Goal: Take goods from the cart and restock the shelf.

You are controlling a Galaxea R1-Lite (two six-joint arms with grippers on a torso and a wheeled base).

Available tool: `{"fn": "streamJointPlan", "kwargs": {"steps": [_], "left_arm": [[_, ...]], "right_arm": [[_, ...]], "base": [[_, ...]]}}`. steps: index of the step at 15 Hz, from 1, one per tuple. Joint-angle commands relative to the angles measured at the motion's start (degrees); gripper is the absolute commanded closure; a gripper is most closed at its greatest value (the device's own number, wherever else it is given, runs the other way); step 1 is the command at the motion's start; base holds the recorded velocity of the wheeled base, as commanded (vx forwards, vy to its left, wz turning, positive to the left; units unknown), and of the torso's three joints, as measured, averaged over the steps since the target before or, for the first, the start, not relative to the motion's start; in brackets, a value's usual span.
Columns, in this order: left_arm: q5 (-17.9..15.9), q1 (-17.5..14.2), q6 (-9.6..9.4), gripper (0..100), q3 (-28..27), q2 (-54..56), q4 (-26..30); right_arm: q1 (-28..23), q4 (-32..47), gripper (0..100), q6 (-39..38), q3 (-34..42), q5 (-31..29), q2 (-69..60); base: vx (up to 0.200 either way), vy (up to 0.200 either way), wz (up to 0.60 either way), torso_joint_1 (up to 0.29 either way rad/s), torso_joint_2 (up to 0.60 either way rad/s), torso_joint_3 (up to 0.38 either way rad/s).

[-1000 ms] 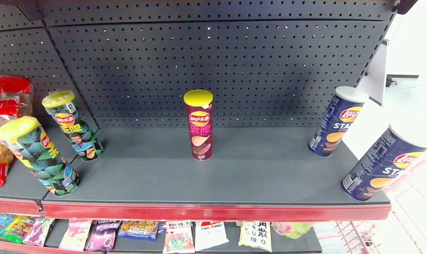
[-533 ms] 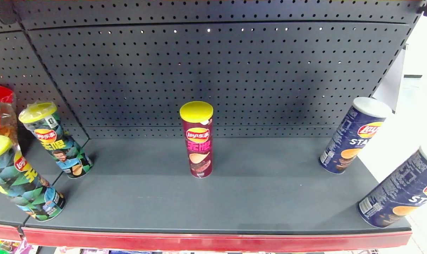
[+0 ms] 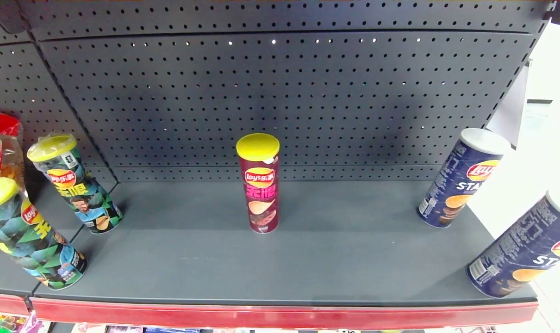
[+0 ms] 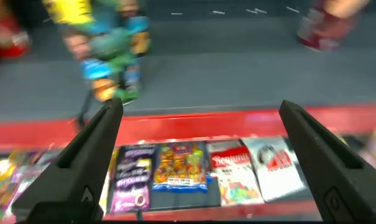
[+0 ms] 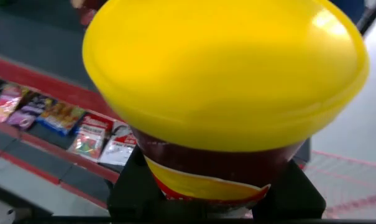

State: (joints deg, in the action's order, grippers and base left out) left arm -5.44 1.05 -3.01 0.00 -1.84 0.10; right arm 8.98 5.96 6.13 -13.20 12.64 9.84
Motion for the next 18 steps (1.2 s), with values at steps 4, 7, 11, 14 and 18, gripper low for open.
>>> {"fn": "streamJointPlan", "kwargs": {"steps": [4,7,11,14,18], "left_arm": [[-7.57,3.70,8.11,0,-30.06,-31.91,-1.33],[-23.65,8.97,1.08,0,-29.44,-47.64,-7.22],[-32.18,9.85,-5.95,0,-30.67,-71.81,-26.99],[-33.85,10.03,-8.68,0,-36.47,-80.42,-27.43],[-35.96,13.45,-15.62,0,-43.07,-91.06,-27.87]], "right_arm": [[0.07,-0.42,100,-0.07,-2.53,3.53,5.54],[0.24,-0.42,100,-0.07,-2.44,3.62,5.89],[0.86,-0.42,100,-0.16,-2.71,3.88,6.33],[1.47,-0.42,100,-0.16,-2.62,3.88,6.16],[1.47,-0.51,100,-0.59,-2.71,3.79,5.89]], "base": [[0.000,0.000,0.00,0.000,0.00,0.000],[0.000,0.000,0.00,0.000,0.00,0.000],[0.000,0.000,0.00,0.000,0.00,0.000],[0.000,0.000,0.00,0.000,0.00,0.000],[0.000,0.000,0.00,0.000,0.00,0.000]]}}
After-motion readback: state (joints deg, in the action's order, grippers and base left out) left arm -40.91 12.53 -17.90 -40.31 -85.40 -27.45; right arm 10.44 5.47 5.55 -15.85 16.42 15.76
